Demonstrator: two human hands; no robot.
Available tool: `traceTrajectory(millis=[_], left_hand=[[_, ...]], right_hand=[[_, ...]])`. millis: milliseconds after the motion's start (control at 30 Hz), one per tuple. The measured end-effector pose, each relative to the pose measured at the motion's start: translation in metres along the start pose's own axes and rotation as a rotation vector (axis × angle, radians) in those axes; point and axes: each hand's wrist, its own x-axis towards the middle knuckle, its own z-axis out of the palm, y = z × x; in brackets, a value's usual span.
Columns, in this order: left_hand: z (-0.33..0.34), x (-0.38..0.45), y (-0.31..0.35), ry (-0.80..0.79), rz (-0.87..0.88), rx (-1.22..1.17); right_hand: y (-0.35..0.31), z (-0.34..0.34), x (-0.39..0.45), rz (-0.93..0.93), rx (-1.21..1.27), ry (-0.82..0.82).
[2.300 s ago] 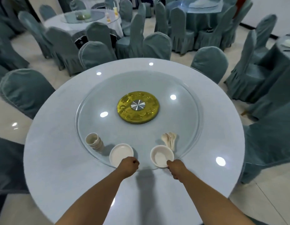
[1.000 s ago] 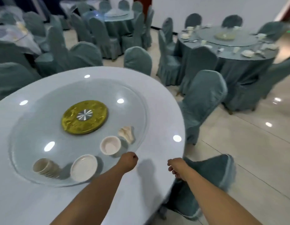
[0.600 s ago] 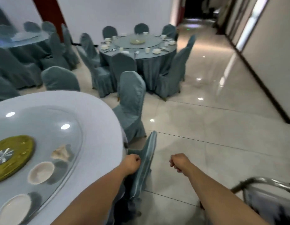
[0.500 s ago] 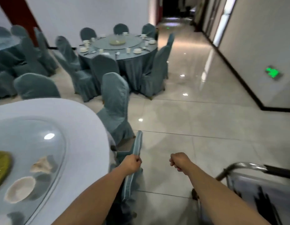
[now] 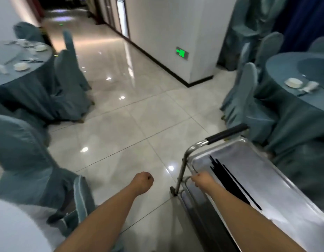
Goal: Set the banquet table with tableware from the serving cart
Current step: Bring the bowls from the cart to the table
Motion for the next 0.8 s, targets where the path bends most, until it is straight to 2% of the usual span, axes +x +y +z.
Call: traceTrajectory(millis=[100,233,400,800], left_hand=[[0.021,0.020,0.019,-0.072,0.041,0.037],[0.046,0.037,0.036,-0.145,0.075,0.091],[0.073,0.055,0.049,-0.220,0.071,0.159],[0.113,0.094,0.075,-0.257,-0.046,0.218]], right_hand=[[0.032,-0.009,-0.001,0.064,0.032,0.087],[0.070,-0.013,0.002,0.152,0.009,0.122],[0.106,-0.013,0.021,0.178,-0.048,0.099],[0.155,-0.019,0.082,0.151,-0.276,0.004]])
